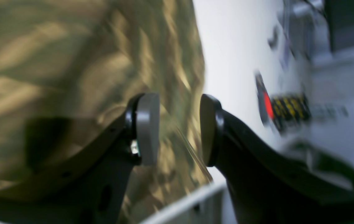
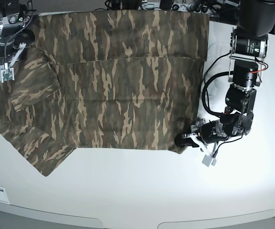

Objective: Fold the T-shirt properly
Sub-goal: 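Release the shirt with the left gripper and move it to the hem corner, then grasp the hem corners with both grippers and pull them apart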

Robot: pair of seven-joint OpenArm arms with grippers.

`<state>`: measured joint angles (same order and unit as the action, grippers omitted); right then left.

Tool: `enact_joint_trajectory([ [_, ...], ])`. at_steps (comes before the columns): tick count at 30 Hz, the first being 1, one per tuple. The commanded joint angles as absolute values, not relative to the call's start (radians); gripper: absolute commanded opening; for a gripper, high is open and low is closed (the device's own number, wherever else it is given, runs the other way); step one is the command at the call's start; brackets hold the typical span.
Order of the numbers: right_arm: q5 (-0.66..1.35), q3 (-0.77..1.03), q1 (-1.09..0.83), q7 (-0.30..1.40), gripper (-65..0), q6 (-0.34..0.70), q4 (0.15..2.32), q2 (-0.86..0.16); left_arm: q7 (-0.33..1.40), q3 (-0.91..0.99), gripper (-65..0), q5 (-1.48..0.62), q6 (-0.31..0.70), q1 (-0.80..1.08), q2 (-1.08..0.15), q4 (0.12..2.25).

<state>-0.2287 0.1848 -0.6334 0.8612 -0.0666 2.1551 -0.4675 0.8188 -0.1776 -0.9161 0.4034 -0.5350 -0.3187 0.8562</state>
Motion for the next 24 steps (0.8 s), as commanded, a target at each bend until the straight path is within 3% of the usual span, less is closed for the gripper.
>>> enact_joint_trajectory([
  [1,-0.239,0.192,-0.616,0.823,-40.7,-0.074,2.173,-0.483,0.839,-0.180,-65.0,-0.853,0.381,-0.552,-0.332,0.857],
  [6,-0.226,0.192,-0.467,0.802,-32.1,-0.096,2.173,-0.482,0.837,-0.180,-65.0,-0.673,0.381,-0.561,-0.333,0.857],
  [11,-0.124,0.192,-0.299,0.756,-30.9,-0.075,2.127,-0.482,0.796,-0.181,-65.0,-0.601,0.380,-0.569,-0.348,0.857],
  [16,0.018,0.192,-0.136,0.691,-30.9,0.031,1.925,-0.482,0.782,-0.181,-65.0,-0.604,0.381,-0.593,-0.366,0.857],
  [24,0.281,0.192,0.236,0.667,-30.9,0.247,1.426,-0.482,0.781,-0.181,-65.0,-0.648,0.381,-0.596,-0.363,0.857],
])
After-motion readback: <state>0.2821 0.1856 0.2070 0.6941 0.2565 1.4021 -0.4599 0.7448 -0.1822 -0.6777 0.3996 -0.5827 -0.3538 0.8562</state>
